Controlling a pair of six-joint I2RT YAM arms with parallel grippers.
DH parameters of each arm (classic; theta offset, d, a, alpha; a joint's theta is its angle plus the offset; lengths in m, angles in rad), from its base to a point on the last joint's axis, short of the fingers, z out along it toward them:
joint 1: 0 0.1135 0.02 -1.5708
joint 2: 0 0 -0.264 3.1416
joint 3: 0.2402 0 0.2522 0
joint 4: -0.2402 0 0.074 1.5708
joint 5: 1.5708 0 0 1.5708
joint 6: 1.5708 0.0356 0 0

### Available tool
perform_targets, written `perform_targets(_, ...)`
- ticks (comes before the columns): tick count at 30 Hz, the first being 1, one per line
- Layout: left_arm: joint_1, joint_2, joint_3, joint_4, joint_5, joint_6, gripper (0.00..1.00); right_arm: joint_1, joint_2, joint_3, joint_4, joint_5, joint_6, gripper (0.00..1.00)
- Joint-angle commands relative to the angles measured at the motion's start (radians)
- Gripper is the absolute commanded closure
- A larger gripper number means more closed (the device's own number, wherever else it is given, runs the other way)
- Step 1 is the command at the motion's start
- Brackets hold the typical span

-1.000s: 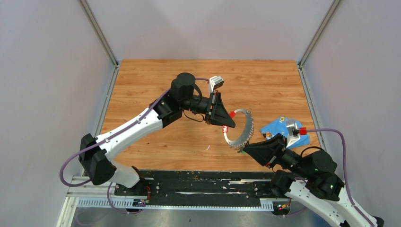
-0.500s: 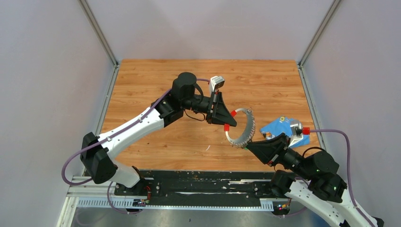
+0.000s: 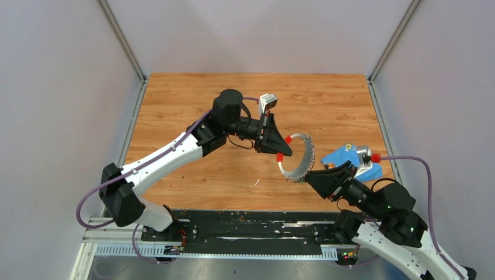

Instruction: Remove the keys from the keyring

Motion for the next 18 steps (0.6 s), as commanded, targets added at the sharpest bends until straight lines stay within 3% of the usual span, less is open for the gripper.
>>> perform_targets(1, -0.006, 0.006, 0.043, -0.005, 0.048, -0.041, 1.0, 0.007, 0.012, 0.027, 0.032, 0.014, -0.008, 0.67)
perform_targets(18, -0.008, 0.014, 0.046, -0.006, 0.054, -0.033, 1.0, 0.007, 0.035, 0.104, -0.055, 0.014, 0.045, 0.64)
